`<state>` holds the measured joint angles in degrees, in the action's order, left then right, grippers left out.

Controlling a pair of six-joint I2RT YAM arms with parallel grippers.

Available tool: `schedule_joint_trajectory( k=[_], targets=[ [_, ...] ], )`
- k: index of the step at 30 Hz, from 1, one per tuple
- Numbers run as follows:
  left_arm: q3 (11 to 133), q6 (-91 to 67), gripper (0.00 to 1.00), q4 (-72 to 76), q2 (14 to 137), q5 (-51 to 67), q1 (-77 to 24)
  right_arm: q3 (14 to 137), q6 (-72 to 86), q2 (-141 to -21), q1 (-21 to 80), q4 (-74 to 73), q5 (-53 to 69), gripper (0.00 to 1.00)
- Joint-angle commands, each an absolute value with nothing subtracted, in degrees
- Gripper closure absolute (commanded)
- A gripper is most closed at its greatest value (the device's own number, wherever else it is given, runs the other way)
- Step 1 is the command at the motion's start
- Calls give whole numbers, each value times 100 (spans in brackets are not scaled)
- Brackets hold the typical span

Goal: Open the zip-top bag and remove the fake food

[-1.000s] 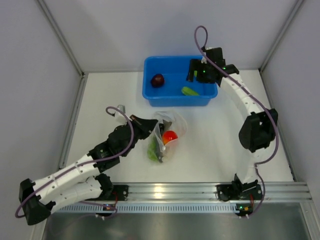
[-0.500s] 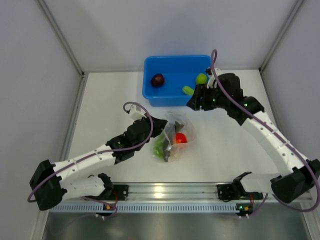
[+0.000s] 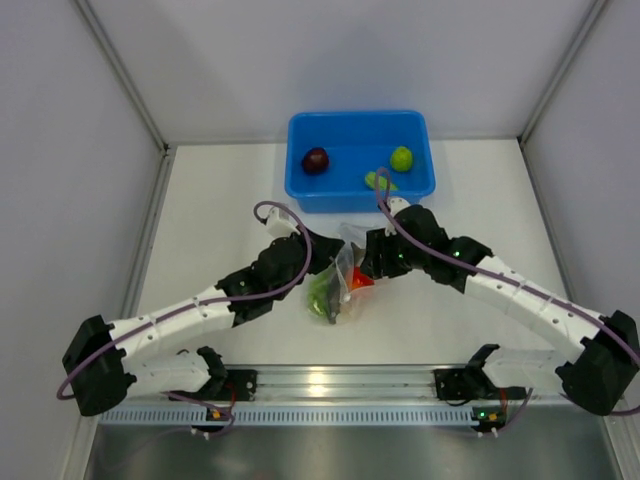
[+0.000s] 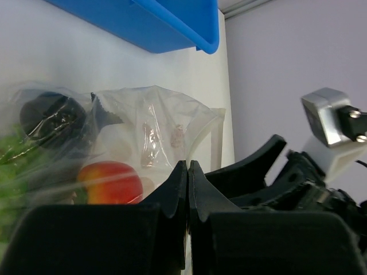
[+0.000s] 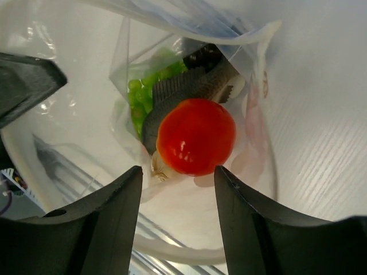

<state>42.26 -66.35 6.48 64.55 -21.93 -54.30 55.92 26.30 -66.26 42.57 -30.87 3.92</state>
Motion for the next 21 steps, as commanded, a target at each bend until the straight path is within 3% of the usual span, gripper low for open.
schedule_joint_trajectory(
  k=[1,6,12,21],
  targets=[
    [4474,-6723,100,1028,6372,-2118,-5511,5494,2865,-6811,4482,-2417,238,47],
    [4482,-6820,100,1107,6425,-2057,-5607,5441,2900,-7189,4632,-2242,35,50],
    [4588,-6768,100,1116,6399,-2100,-5713,5432,3006,-7585,4789,-2162,-386,48],
    [4518,-6715,100,1107,6311,-2241,-5774,5370,3041,-7998,5106,-2171,-641,20]
  ],
)
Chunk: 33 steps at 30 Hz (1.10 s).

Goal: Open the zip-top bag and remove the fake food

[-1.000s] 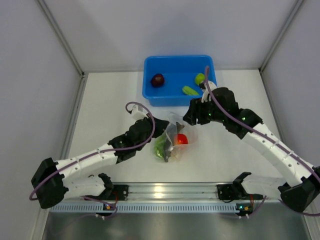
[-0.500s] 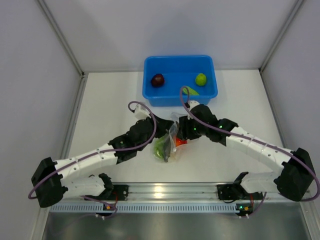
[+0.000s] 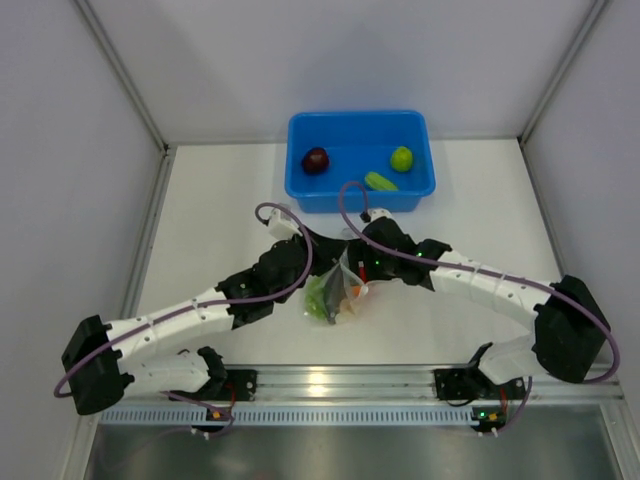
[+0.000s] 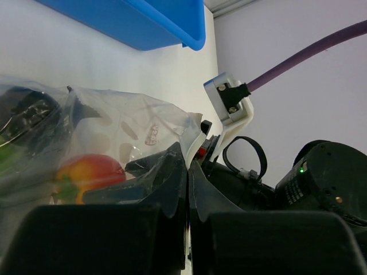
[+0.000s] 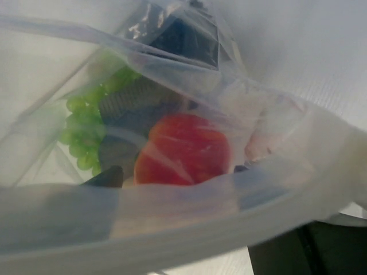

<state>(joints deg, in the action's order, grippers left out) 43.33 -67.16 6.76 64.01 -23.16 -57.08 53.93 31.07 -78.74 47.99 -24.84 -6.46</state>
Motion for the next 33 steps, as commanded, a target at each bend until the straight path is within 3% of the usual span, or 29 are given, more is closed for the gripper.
schedule_joint_trajectory(
  k=[1,8,18,33],
  targets=[
    [4500,-6724,100,1099,6302,-2241,-5766,5353,3050,-8059,5124,-2214,-676,19],
    [4395,-6706,100,1107,6231,-2347,-5774,5098,3085,-8323,5265,-2066,-773,15],
    [4272,-6688,100,1107,6196,-2382,-5783,5133,3146,-8157,5291,-2065,-1134,37],
    [3973,-6715,100,1107,6205,-2584,-5775,5739,2874,-6997,5300,-2882,-1160,40]
  ],
)
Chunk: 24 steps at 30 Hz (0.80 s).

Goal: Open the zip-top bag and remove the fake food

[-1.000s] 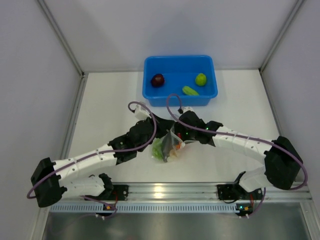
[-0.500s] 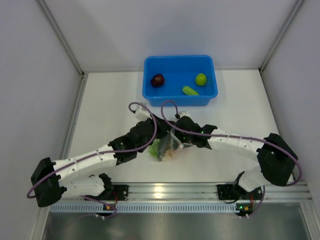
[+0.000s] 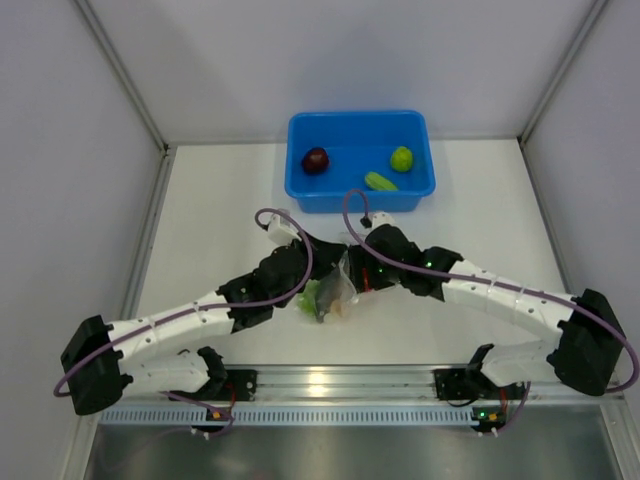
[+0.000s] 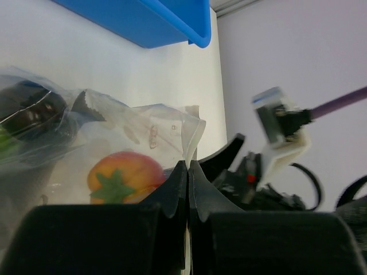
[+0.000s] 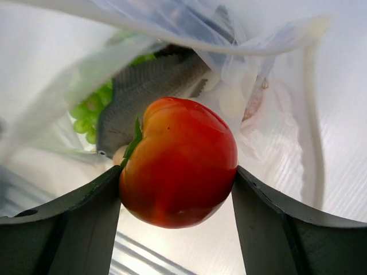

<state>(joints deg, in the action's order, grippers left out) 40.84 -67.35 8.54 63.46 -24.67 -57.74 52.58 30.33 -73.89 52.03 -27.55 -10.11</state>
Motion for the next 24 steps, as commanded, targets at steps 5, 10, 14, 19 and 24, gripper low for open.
schedule_joint_trajectory(
  k=[5,10,14,19,24],
  targets=[
    [3815,-6723,100,1099,6153,-2733,-5774,6300,2646,-6592,5265,-3304,-1458,40],
    [3700,-6732,100,1099,6038,-2786,-5766,6881,2286,-6521,4932,-3656,-1705,40],
    [3586,-6724,100,1090,5854,-2883,-5766,7407,2031,-6706,4257,-3726,-1653,41],
    [3472,-6741,100,949,5643,-3058,-5766,7892,1820,-7364,3438,-3543,-1450,41],
    [3515,-6697,100,756,5406,-3094,-5766,8814,1600,-8557,2866,-3481,-1766,43]
  ],
)
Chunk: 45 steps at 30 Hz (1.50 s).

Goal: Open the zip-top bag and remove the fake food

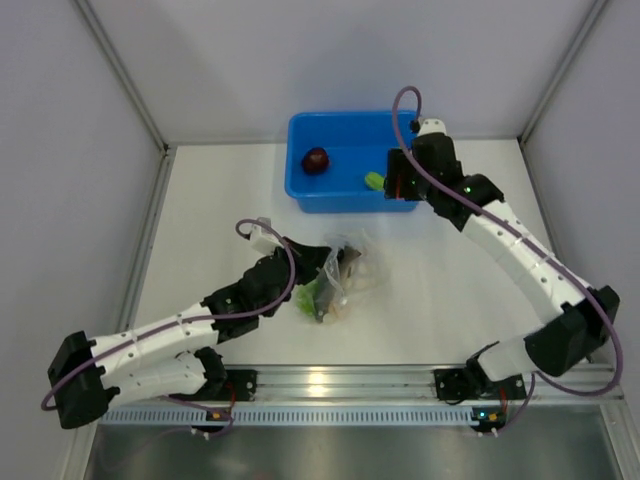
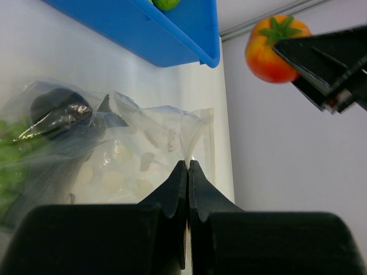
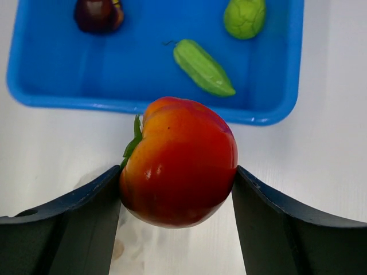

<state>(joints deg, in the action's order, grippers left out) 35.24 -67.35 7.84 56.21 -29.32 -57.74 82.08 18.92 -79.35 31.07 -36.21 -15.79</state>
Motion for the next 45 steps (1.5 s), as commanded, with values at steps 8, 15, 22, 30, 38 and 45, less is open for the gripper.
schedule_joint_trajectory(
  k=[8,15,22,30,38,45],
  targets=[
    [3665,-6382,100,343,4975,-3138,-5766,10544,1179,-10668,2356,-3481,-1995,41],
    [4113,-6021,100,-290,5045,-3208,-5766,11355,880,-11847,2268,-3481,-1969,26],
    [4306,-5801,100,-290,5115,-3068,-5766,11294,791,-11462,2259,-3542,-1705,1],
    [4745,-5651,100,-290,5361,-3067,-5766,10382,1458,-10023,2162,-3622,315,5],
    [4966,-5818,100,-281,5546,-3339,-5757,8377,2328,-8061,2468,-3085,1072,30],
    [4825,-6143,100,202,5739,-3463,-5757,7173,2874,-6831,3180,-2857,1196,45]
  ],
)
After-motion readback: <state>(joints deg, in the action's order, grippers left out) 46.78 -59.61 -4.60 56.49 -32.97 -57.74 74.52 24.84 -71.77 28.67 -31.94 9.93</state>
